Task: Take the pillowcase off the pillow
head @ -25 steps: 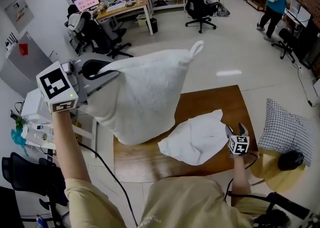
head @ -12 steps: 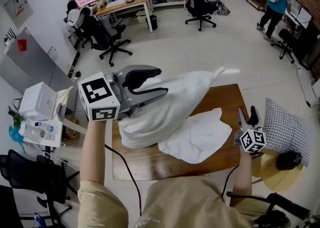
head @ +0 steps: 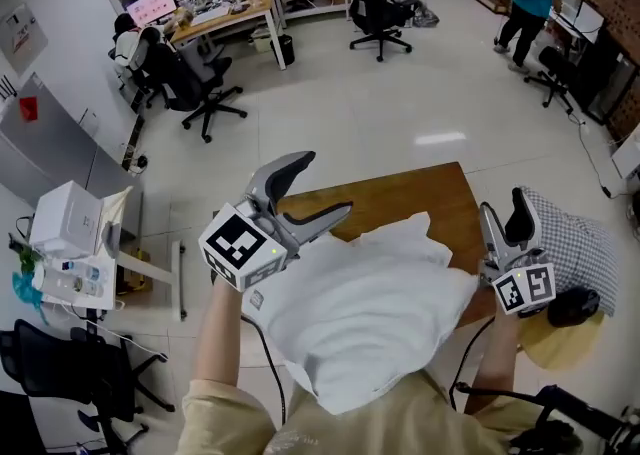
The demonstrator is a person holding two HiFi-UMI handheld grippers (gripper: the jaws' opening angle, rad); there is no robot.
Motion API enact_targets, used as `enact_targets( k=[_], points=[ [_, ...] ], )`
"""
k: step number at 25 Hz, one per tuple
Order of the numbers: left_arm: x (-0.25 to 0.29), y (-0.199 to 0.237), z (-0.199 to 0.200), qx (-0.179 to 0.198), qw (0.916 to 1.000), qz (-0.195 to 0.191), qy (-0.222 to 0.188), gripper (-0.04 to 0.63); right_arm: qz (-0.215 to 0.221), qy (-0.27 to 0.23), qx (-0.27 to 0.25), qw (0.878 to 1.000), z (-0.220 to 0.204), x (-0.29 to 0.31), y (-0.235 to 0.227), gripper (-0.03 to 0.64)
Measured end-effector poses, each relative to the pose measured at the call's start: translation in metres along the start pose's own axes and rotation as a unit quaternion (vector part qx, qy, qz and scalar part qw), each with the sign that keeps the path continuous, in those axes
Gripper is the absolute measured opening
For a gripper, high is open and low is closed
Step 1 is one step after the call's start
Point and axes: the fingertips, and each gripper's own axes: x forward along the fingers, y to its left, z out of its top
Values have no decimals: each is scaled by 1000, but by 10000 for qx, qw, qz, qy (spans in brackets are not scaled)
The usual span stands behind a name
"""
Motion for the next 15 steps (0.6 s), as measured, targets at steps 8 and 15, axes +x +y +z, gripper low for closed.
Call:
enact_targets(
  k=[8,15],
  points=[
    [-37,14,-61,-736,9841,1511,-574,367,799,365,217,9959,-61,24,75,334],
    [-72,13,-105,-603,9579,2783,-359,367,954,691,165,9929,-111,36,107,339]
  ],
)
